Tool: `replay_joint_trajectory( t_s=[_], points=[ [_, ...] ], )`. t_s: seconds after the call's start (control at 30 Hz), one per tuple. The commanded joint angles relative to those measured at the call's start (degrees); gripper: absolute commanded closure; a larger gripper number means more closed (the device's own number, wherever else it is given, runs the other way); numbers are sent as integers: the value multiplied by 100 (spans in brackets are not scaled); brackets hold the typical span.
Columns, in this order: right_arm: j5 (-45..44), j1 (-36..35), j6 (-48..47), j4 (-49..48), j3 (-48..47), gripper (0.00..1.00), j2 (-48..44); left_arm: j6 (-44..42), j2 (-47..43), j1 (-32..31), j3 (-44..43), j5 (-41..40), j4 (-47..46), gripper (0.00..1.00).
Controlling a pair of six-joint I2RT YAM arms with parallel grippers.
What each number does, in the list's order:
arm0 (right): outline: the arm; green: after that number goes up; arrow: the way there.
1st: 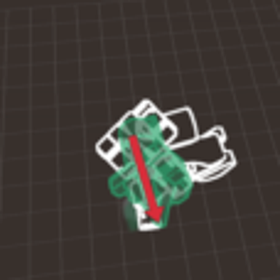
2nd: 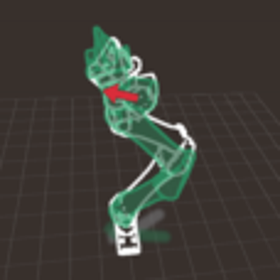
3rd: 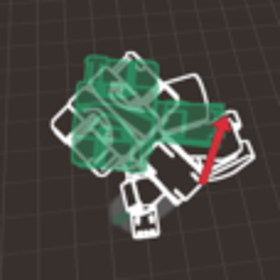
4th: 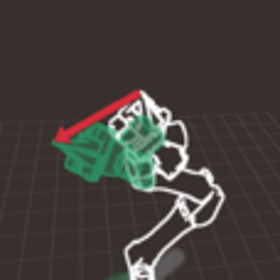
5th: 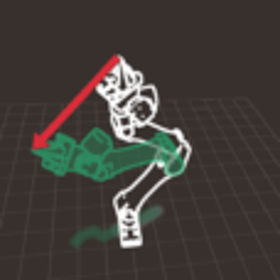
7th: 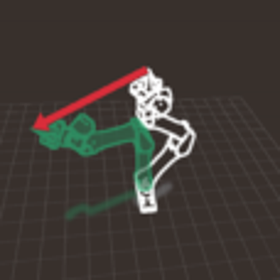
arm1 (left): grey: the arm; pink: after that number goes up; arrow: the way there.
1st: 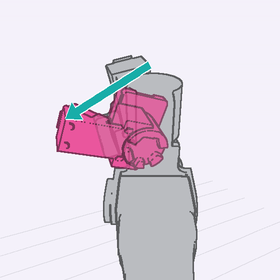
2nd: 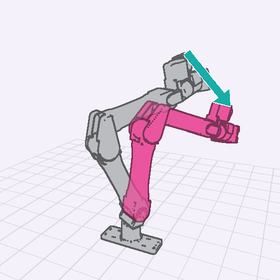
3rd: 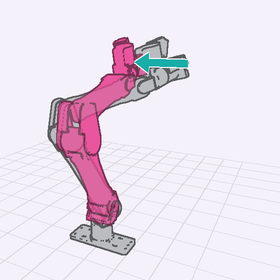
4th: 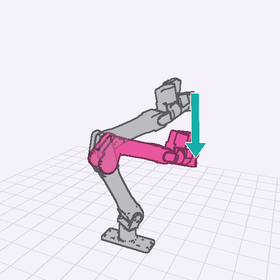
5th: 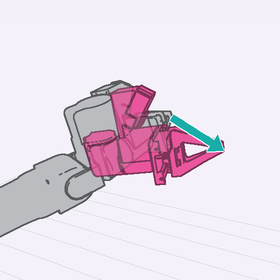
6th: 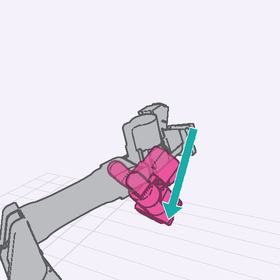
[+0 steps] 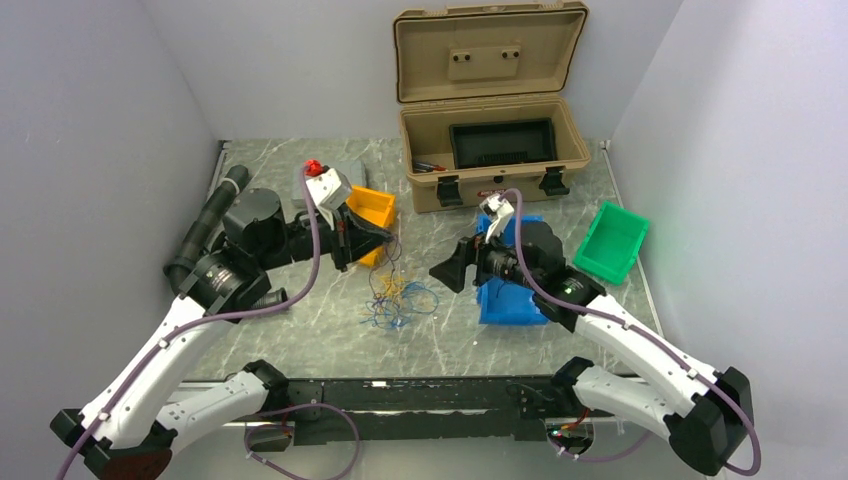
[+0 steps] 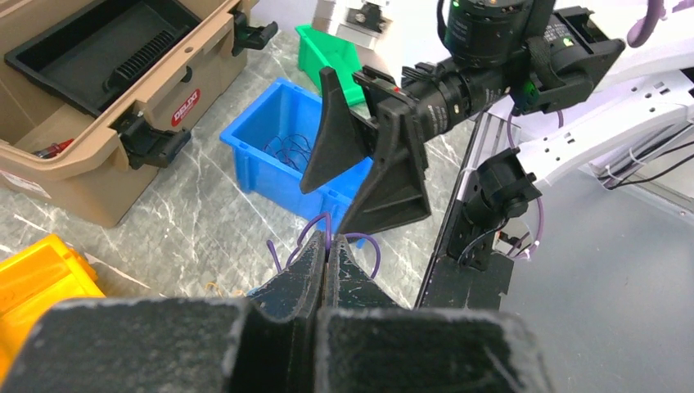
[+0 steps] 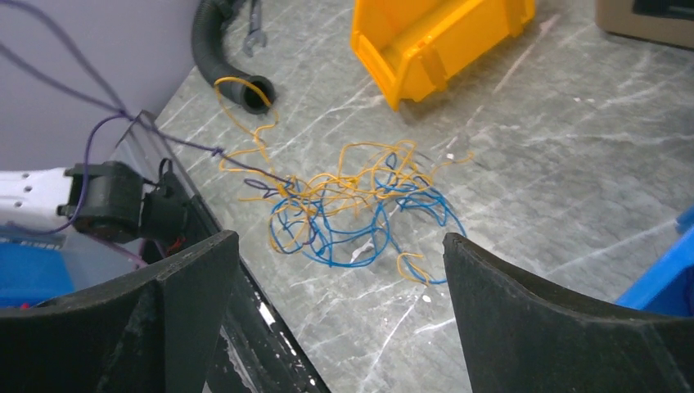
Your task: Untangle the cables
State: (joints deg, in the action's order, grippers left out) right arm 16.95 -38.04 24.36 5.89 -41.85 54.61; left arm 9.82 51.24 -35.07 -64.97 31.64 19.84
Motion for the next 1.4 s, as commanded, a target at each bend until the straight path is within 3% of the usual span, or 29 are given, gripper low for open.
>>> replay_joint_trajectory(
  t_s=[0.0, 0.17, 0.33, 0.6, 0.8, 1.07, 1.13, 1.27, 1.37],
  points=[
    [871, -58, -335, -1035, 372, 5, -298, -103, 55, -37, -321, -174, -51, 100],
    [1466, -360, -513, -1893, 649, 6, -180, -35, 133, -59, -351, -66, -110, 100],
    [896, -865, -771, -2201, 490, 7, 340, 80, 226, -103, -467, 102, -210, 100],
    [571, -1055, -690, -3563, 366, 15, 1444, 199, 233, -143, -566, 231, -315, 100],
    [212, -1269, -524, -4029, 284, 28, 2411, 225, 206, -151, -679, -78, -383, 100],
    [-270, -1298, 150, -4702, 1478, 47, 2464, -256, -1, -147, -1188, -2087, -115, 100],
    [-689, -1292, 290, -4364, 1776, 51, 2125, -633, 19, -141, -1480, -2932, 143, 100],
    [-1985, -1279, 467, -2870, 2016, 74, 1214, -1233, -191, -142, -1691, -4667, 194, 100],
    [-2959, -1271, 657, -1843, 2031, 84, 452, -1407, -444, -134, -1417, -5261, -81, 100]
  ],
)
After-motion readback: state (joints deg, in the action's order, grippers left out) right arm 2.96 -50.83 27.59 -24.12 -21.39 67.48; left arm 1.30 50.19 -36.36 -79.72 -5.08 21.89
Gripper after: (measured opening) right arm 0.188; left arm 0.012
